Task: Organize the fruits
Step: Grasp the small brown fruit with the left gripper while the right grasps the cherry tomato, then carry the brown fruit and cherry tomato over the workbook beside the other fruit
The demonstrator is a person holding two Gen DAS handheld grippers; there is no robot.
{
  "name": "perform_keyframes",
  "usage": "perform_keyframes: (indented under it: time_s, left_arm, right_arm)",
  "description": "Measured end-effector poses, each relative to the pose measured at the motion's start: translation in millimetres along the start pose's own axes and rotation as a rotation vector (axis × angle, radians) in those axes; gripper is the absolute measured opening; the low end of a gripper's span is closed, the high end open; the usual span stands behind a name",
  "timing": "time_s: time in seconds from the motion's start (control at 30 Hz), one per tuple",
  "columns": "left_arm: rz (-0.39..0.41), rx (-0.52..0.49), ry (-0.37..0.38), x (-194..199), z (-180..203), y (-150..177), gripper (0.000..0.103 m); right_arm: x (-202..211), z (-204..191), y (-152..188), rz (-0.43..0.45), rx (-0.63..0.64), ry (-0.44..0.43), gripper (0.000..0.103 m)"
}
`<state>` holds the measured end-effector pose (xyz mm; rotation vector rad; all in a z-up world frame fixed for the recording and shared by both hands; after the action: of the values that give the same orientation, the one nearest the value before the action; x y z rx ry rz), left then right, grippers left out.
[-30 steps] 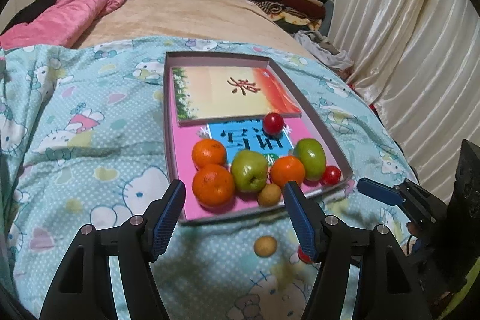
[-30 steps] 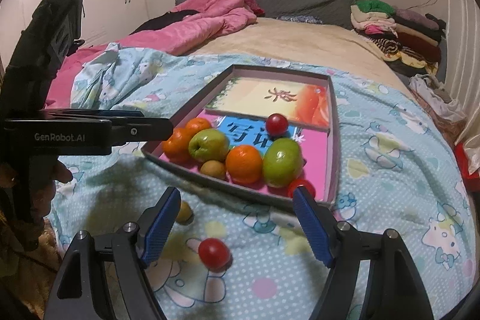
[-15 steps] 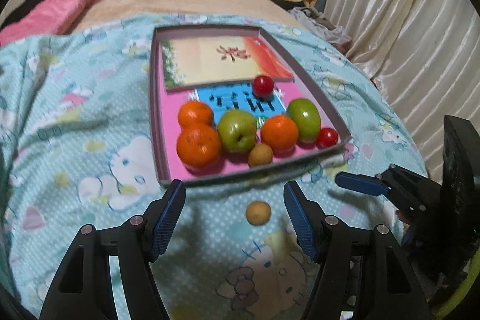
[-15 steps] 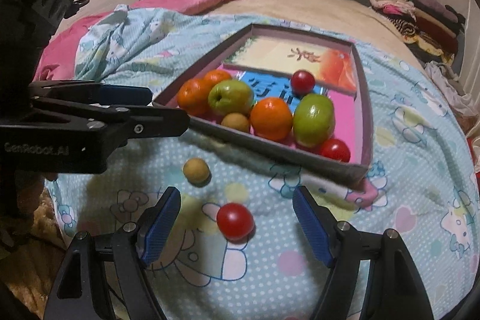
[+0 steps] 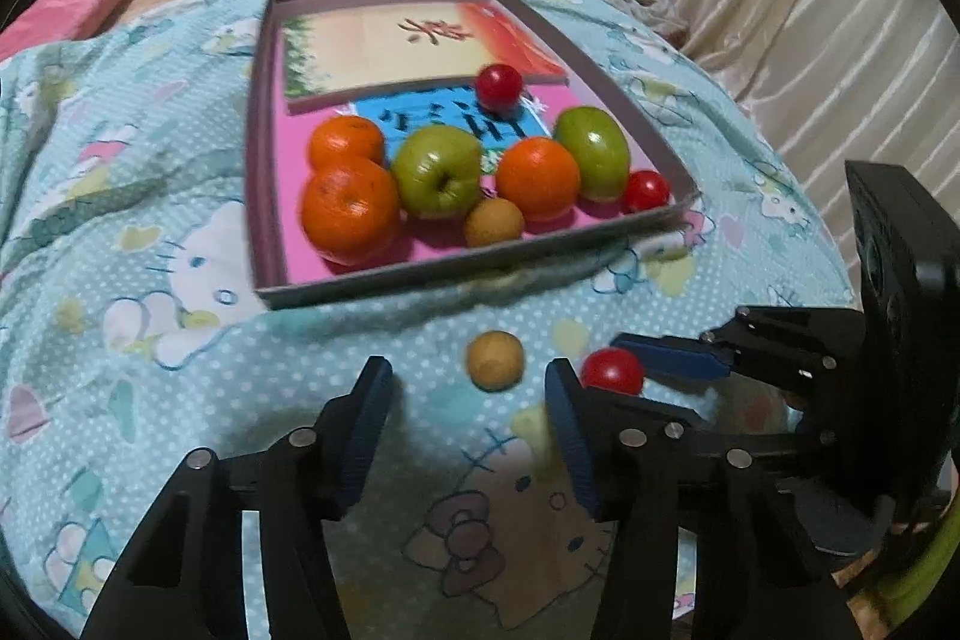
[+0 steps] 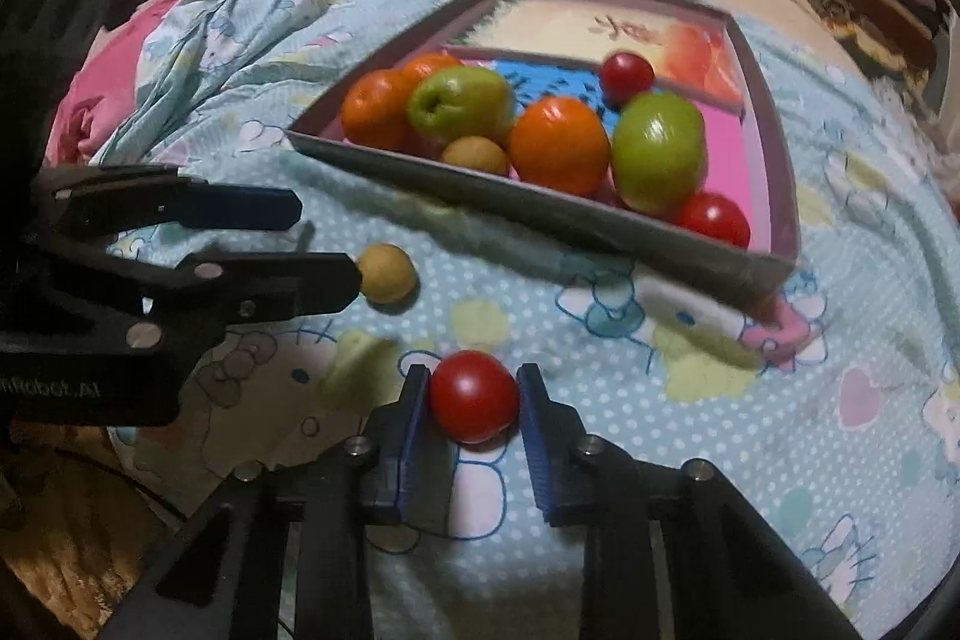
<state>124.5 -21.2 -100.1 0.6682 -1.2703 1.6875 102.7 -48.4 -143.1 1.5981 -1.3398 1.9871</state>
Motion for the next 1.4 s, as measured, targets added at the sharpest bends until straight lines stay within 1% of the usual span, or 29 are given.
perform_keyframes:
  time_s: [0.03,0.07,0.13,0.17,0.23,0.37,0.43,0.5,0.6,0.73,0.8,0.9,0.97,1.07,1.2,1.4]
  left_arm:
    - [-0.008,-0.002,0.013,-4,2,1,0.050]
    - [-0.018,-0.005,0.018,-6,3,2,0.047]
    - [-0.031,-0.016,0.017,-12,5,3,0.043]
    - [-0.038,-0.020,0.011,-16,5,3,0.040]
    - [-0.050,-0.021,0.019,-22,6,3,0.036]
    - [-0.048,-0.031,-0.008,-33,5,-2,0.024]
    - [-0.040,-0.033,-0.009,-32,5,-3,0.024]
    - [-0.016,-0.034,-0.002,-25,6,-6,0.024]
    - [0.072,-0.028,0.013,-1,8,-16,0.024]
    - [0.181,-0.027,0.010,28,8,-34,0.024]
    - [0.213,-0.021,0.010,37,7,-44,0.024]
    - [0.240,-0.027,-0.002,40,8,-56,0.024]
    - [0.260,-0.027,-0.005,41,11,-64,0.024]
    - [0.266,-0.028,0.010,38,19,-71,0.024]
    - [0.248,-0.055,0.022,26,31,-72,0.024]
    - [0.200,-0.102,0.016,1,44,-65,0.024]
  right_arm:
    - [0,1,0,0.000,-0.003,-0.003,0.029]
    - [0,1,1,-0.002,-0.004,-0.005,0.029]
    - [1,5,0,0.001,-0.020,-0.010,0.029]
    - [2,7,0,0.006,-0.034,-0.013,0.029]
    - [5,15,-2,0.018,-0.073,-0.028,0.029]
    - [13,31,-5,0.044,-0.156,-0.051,0.029]
    - [17,39,-6,0.062,-0.192,-0.064,0.029]
    - [23,42,-11,0.092,-0.208,-0.081,0.029]
    - [35,47,-17,0.152,-0.216,-0.087,0.029]
    - [50,53,-28,0.240,-0.215,-0.071,0.029]
    - [58,58,-33,0.282,-0.210,-0.048,0.029]
    - [64,65,-39,0.314,-0.202,-0.015,0.029]
    - [66,70,-43,0.333,-0.214,-0.015,0.029]
    - [70,75,-50,0.365,-0.219,-0.002,0.029]
    - [76,85,-57,0.407,-0.229,0.016,0.029]
    - [67,91,-61,0.386,-0.220,0.054,0.029]
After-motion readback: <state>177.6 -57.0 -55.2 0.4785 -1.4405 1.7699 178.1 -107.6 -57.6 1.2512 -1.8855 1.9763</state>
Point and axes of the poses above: each gripper's, at about its wrist camera, not at the fingertips, and x roughly against the way its jaws point, z to its right, y to its underside, the point moved 6 cm from there along -x, roughly the way its jaws point, and after that the axes turned 6 degrees about y, right-handed, at the moved point
